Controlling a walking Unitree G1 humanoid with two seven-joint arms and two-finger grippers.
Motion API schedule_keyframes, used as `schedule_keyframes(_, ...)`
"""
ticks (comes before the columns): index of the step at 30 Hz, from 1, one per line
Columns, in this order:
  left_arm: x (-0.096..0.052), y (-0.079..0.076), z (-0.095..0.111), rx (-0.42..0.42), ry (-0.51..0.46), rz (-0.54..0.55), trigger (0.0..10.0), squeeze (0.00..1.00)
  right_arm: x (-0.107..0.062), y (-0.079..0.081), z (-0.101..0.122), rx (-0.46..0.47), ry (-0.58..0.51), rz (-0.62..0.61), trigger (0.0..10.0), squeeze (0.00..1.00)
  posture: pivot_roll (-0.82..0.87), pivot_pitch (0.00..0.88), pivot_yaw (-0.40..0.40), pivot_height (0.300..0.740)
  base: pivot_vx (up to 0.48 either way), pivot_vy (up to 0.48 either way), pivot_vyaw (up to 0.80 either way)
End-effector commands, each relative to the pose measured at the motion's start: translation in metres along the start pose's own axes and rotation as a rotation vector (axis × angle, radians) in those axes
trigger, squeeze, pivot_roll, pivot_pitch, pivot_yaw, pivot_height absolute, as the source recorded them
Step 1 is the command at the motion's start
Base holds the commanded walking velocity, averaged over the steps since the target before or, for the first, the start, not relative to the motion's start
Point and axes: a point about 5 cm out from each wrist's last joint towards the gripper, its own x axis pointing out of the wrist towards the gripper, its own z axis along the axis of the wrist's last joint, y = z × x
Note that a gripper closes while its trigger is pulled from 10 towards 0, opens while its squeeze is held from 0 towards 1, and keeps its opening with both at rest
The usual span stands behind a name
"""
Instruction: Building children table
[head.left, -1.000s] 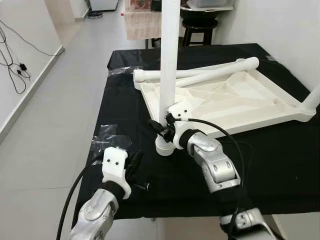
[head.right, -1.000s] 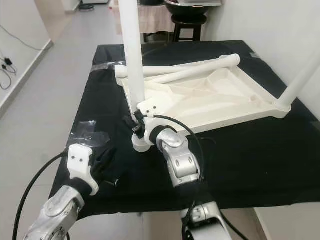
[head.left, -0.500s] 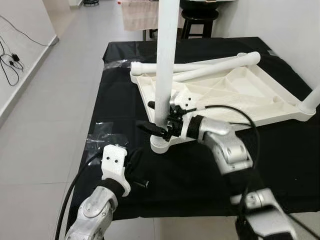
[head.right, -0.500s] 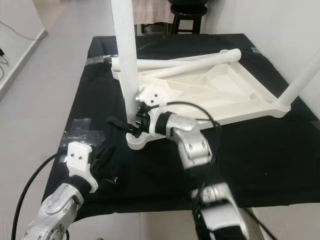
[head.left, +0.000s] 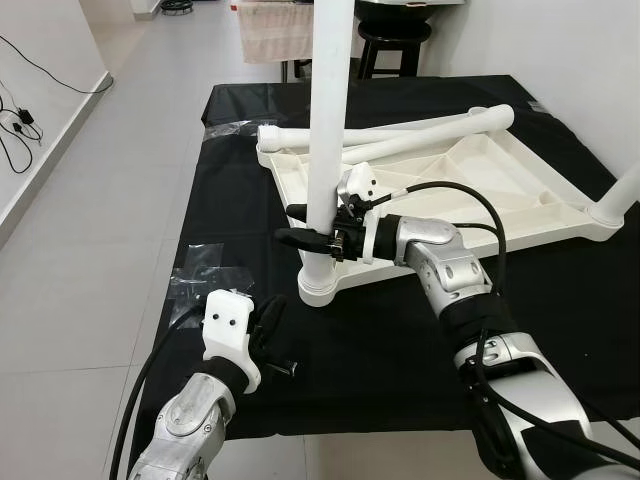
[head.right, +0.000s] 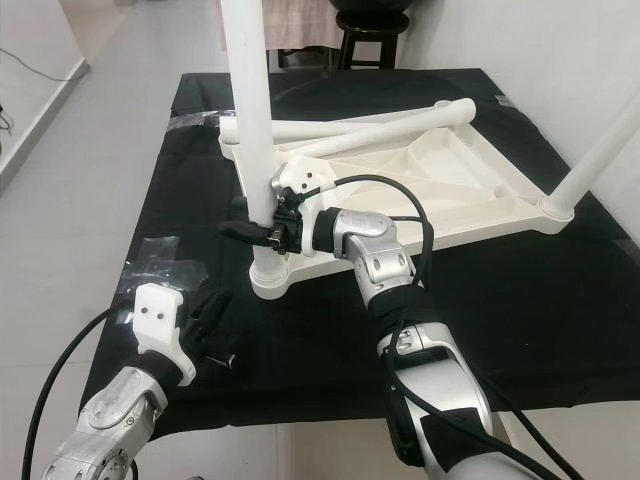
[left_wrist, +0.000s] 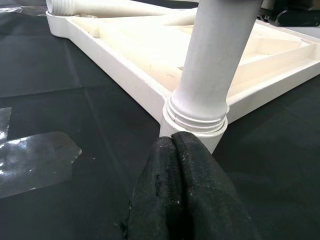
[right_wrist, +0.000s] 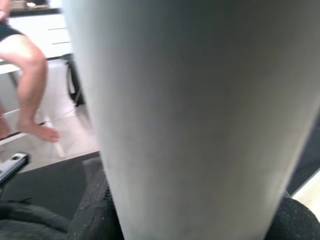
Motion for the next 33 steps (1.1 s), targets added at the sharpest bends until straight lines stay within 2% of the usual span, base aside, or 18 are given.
schedule_keyframes(1,-0.002,-0.001,0.000,-0.004,0.009,0.003,10.0,0.00,-0.005,-0.001,-0.013,0.027,0.030,-0.048,0.0,0.00,0.12,0.123,-0.040,0.740,0.000,0.000,0.00)
schedule_keyframes(3,-0.002,-0.001,0.000,-0.005,0.008,0.003,10.0,0.00,-0.010,-0.004,-0.024,0.064,0.055,-0.194,0.0,0.00,0.11,0.124,-0.039,0.740,0.000,0.000,0.00)
schedule_keyframes(5,-0.003,0.001,0.000,-0.007,0.007,0.003,10.0,0.00,-0.013,0.005,-0.050,0.102,0.101,-0.538,0.0,0.00,0.10,0.129,-0.029,0.740,0.000,0.000,0.00)
schedule_keyframes(6,-0.003,0.001,0.000,-0.007,0.007,0.003,10.0,0.00,-0.013,0.005,-0.050,0.102,0.101,-0.538,0.0,0.00,0.10,0.129,-0.029,0.740,0.000,0.000,0.00)
schedule_keyframes(7,-0.003,0.001,0.001,-0.008,0.007,0.002,10.0,0.00,-0.015,0.029,-0.066,0.153,0.126,-0.670,0.0,0.00,0.10,0.136,-0.023,0.740,0.000,0.000,0.00)
schedule_keyframes(8,-0.003,0.002,0.001,-0.009,0.007,0.000,10.0,0.00,-0.016,0.047,-0.067,0.123,0.126,-0.732,0.0,0.00,0.10,0.138,-0.022,0.740,0.000,0.000,0.00)
schedule_keyframes(9,-0.003,0.002,0.001,-0.009,0.007,0.000,10.0,0.00,-0.016,0.047,-0.067,0.123,0.126,-0.732,0.0,0.00,0.10,0.138,-0.022,0.740,0.000,0.000,0.00)
schedule_keyframes(10,-0.003,0.004,0.001,-0.008,0.010,-0.001,10.0,0.00,-0.011,0.057,-0.041,-0.062,0.052,-0.723,0.0,0.00,0.08,0.134,-0.004,0.740,0.000,0.000,0.00)
schedule_keyframes(12,-0.003,0.004,0.001,-0.008,0.010,-0.001,10.0,0.00,-0.011,0.057,-0.041,-0.062,0.052,-0.723,0.0,0.00,0.08,0.134,-0.004,0.740,0.000,0.000,0.00)
schedule_keyframes(15,-0.001,0.003,0.001,-0.018,0.011,-0.004,10.0,0.00,-0.014,0.036,-0.047,0.026,0.068,-0.785,0.0,0.00,0.09,0.129,-0.009,0.740,0.000,0.000,0.00)
schedule_keyframes(19,-0.002,0.003,0.002,-0.011,0.010,0.000,10.0,0.00,-0.008,0.037,-0.055,0.019,0.116,-0.752,0.0,0.00,0.10,0.133,-0.011,0.740,0.000,0.000,0.00)
schedule_keyframes(20,-0.002,0.003,0.002,-0.009,0.010,0.002,10.0,0.00,-0.005,0.036,-0.055,0.021,0.112,-0.744,10.0,0.00,0.10,0.133,-0.013,0.740,0.000,0.000,0.00)
schedule_keyframes(21,-0.002,0.003,0.002,-0.009,0.010,0.002,10.0,0.00,-0.005,0.036,-0.055,0.021,0.112,-0.744,10.0,0.00,0.10,0.133,-0.013,0.740,0.000,0.000,0.00)
schedule_keyframes(22,-0.002,0.003,0.002,-0.008,0.010,0.003,10.0,0.00,-0.003,0.034,-0.049,0.042,0.081,-0.728,10.0,1.00,0.11,0.134,-0.016,0.740,0.000,0.000,0.00)
schedule_keyframes(26,-0.001,0.003,0.002,-0.009,0.011,0.002,10.0,0.00,0.000,0.033,-0.039,0.038,0.033,-0.664,10.0,1.00,0.11,0.131,-0.016,0.740,0.000,0.000,0.00)
schedule_keyframes(28,-0.001,0.003,0.002,-0.012,0.012,0.000,10.0,0.00,0.004,0.031,-0.025,0.037,-0.029,-0.506,10.0,0.56,0.11,0.130,-0.017,0.740,0.000,0.000,0.00)
schedule_keyframes(29,0.000,0.003,0.001,-0.013,0.012,-0.001,10.0,0.00,0.005,0.029,-0.020,0.026,-0.045,-0.430,10.0,0.00,0.11,0.128,-0.018,0.740,0.000,0.000,0.00)
schedule_keyframes(33,0.000,0.002,0.001,-0.014,0.013,-0.003,10.0,0.00,0.006,0.025,-0.009,-0.033,-0.048,-0.209,10.0,0.00,0.11,0.122,-0.022,0.740,0.000,0.000,0.00)
